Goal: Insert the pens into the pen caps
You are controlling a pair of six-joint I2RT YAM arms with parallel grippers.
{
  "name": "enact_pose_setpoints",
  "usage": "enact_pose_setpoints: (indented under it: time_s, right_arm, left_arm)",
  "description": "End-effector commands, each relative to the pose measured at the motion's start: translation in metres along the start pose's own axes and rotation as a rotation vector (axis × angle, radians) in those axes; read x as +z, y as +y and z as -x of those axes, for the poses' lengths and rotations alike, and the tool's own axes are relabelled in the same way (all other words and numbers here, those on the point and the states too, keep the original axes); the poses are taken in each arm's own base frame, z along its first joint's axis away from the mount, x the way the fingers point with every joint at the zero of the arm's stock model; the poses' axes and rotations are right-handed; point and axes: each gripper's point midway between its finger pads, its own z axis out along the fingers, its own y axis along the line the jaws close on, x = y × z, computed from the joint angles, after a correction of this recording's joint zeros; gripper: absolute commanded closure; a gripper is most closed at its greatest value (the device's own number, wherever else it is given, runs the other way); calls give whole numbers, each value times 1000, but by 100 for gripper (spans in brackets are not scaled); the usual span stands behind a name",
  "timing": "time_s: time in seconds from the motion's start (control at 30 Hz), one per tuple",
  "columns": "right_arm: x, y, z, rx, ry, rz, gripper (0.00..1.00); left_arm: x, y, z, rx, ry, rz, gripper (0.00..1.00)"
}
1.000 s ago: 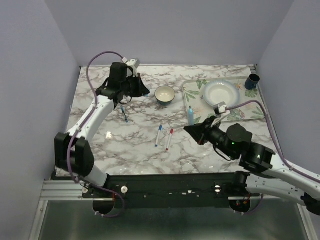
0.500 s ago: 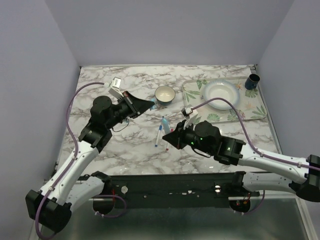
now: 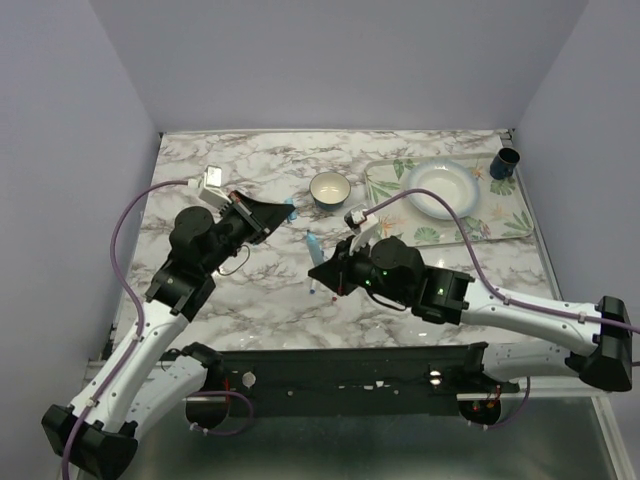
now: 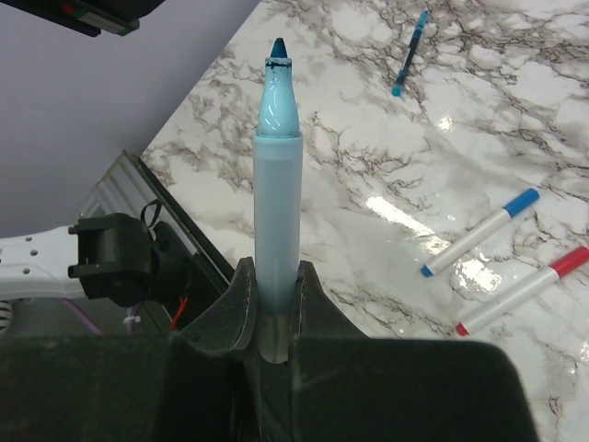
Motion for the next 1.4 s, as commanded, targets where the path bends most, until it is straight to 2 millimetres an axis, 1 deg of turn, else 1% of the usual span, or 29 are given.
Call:
enact_pose_setpoints:
  time_s: [0.0, 0.07, 0.1, 0.17, 0.43, 0.6, 0.73, 1.0, 1.17, 1.37]
  right_arm:
    - [8, 11, 13, -2, -38, 10, 99]
    - [11, 12, 12, -9, -33, 10, 99]
    - [11, 15, 16, -10, -40, 14, 99]
    - [15, 16, 15, -17, -35, 13, 99]
    - [22, 17, 21, -32, -39, 5, 99]
    - [25, 18, 18, -35, -27, 1, 99]
    - [27, 21, 16, -28, -19, 16, 99]
    - [28, 20, 9, -25, -1, 22, 99]
    - [31, 23, 7, -21, 8, 33, 99]
    - [33, 24, 4, -19, 20, 40, 99]
  left_arm:
    - [-4, 5, 1, -15, -22, 25, 100]
    - [-4, 5, -1, -21, -17, 22, 100]
    - [-4, 5, -1, -25, -15, 22, 100]
    - [-4, 4, -2, -27, -14, 18, 100]
    - [-5, 12, -10, -35, 9, 29, 100]
    - [-7, 8, -9, -28, 10, 22, 100]
    - [-8, 13, -8, -28, 3, 43, 100]
    - [-12, 7, 0, 0, -24, 51, 100]
    - [-11, 10, -1, -6, -23, 59, 100]
    - [-11, 8, -1, -5, -17, 54, 100]
